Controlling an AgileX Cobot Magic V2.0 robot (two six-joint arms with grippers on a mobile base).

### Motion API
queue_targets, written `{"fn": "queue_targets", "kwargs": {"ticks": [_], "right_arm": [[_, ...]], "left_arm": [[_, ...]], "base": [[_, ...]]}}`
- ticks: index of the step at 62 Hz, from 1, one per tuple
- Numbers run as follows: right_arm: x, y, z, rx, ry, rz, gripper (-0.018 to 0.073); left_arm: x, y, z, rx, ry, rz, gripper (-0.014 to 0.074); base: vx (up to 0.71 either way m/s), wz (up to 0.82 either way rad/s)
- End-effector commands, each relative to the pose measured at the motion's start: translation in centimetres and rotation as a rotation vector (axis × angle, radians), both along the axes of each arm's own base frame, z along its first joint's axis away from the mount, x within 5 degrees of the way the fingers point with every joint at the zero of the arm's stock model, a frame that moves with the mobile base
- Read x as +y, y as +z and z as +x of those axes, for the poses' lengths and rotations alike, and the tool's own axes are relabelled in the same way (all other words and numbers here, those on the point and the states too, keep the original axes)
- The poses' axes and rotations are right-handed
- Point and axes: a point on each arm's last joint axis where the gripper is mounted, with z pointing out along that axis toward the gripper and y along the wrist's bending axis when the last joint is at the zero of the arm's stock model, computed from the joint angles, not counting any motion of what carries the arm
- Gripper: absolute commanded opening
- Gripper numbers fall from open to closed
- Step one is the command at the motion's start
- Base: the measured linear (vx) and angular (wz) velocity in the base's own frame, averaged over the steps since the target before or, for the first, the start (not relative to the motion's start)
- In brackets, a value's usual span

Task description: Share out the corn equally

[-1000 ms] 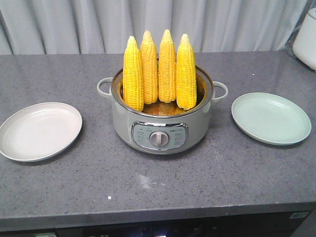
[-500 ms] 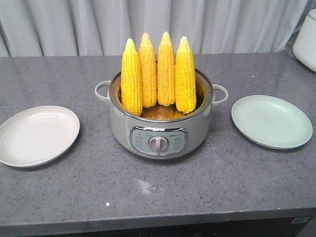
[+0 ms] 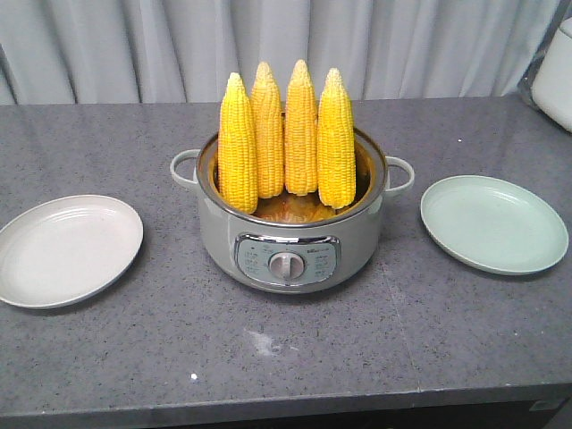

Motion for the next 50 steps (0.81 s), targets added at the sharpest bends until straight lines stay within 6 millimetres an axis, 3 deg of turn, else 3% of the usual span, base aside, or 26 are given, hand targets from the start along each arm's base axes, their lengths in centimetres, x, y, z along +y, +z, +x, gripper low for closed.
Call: {"fn": "queue_targets", "kwargs": {"ticks": [1,50], "right_arm": [[0.09,0.49,-0.03,-0.076,0.009,-0.004,-0.0001],[0.09,0.49,-0.03,-0.076,0.009,-0.004,-0.0001]], "left_arm": [[0.03,0.64,-0.16,-0.087,0.003,0.002,-0.0006],[0.03,0.64,-0.16,-0.087,0.003,0.002,-0.0006]], "base": [[0.01,0.01],[0.02,0.01]]}}
